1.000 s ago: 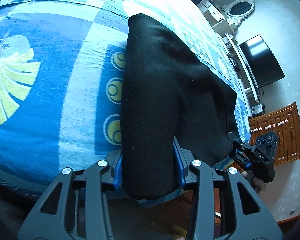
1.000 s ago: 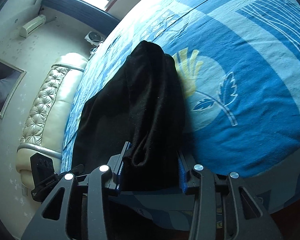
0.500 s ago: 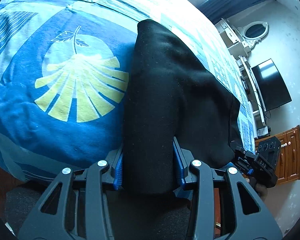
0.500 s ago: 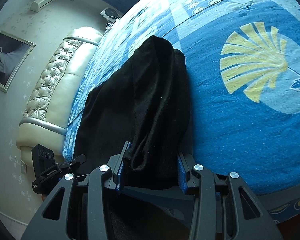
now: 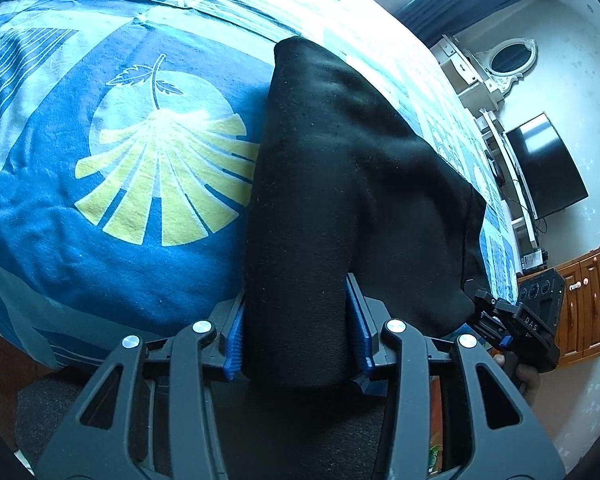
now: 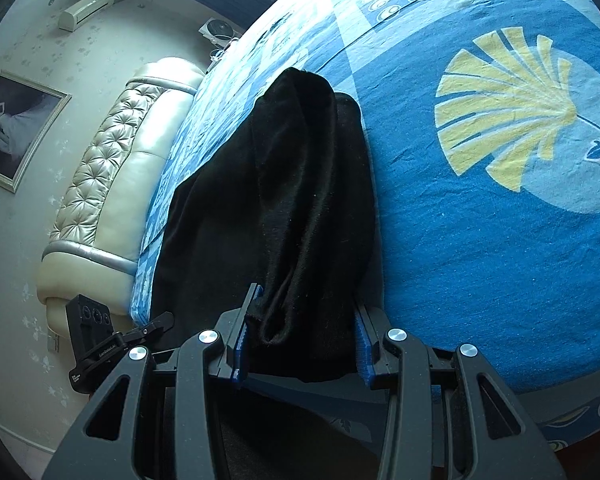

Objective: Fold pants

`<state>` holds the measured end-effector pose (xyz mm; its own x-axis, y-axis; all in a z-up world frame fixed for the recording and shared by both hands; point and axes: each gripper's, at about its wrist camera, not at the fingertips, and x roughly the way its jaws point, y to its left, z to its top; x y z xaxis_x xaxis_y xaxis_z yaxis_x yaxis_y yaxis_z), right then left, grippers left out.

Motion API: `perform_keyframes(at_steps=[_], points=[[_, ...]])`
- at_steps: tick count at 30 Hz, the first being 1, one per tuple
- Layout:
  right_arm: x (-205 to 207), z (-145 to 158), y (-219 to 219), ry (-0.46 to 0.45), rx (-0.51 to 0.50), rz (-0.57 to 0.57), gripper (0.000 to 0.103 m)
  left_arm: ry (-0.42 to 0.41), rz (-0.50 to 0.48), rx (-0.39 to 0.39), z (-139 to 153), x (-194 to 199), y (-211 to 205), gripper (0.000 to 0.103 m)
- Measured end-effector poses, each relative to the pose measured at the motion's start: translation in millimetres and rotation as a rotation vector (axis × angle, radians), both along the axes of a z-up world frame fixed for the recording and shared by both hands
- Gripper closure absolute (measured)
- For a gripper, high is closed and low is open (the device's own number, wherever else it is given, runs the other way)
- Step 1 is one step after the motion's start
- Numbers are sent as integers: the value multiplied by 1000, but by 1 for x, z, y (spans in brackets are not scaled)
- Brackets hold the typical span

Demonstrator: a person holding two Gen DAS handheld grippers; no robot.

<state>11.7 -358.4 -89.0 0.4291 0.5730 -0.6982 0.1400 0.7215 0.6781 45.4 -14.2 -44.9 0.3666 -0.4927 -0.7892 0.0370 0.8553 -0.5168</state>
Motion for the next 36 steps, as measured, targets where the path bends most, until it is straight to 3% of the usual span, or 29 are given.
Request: perform_keyframes(at_steps=[12, 16, 19, 22, 25, 29, 33, 36], points=[[-3, -1, -8, -5, 20, -1, 62, -7, 3, 21, -3, 0, -2, 57], [-3, -2, -9, -5, 29, -2, 61, -27, -2, 50, -1, -2, -6, 52], [-4, -4, -14, 5, 55, -7, 53, -74, -30, 65, 6, -6, -8, 48], [-6, -2, -21, 10, 74, -7, 50, -101, -36, 19, 12, -9, -1, 34], [-6, 12, -29, -34, 20, -8, 45, -123, -26, -70, 20, -4, 11, 28], [8, 22, -38, -77, 28, -36, 37, -100, -37, -202, 22, 23, 21, 23], [37, 18, -40, -91, 48, -58, 36, -60, -27, -236, 15, 64, 19, 21], [59, 8, -39, -79, 63, -65, 35, -3, -39, -198, 1, 94, 14, 21]])
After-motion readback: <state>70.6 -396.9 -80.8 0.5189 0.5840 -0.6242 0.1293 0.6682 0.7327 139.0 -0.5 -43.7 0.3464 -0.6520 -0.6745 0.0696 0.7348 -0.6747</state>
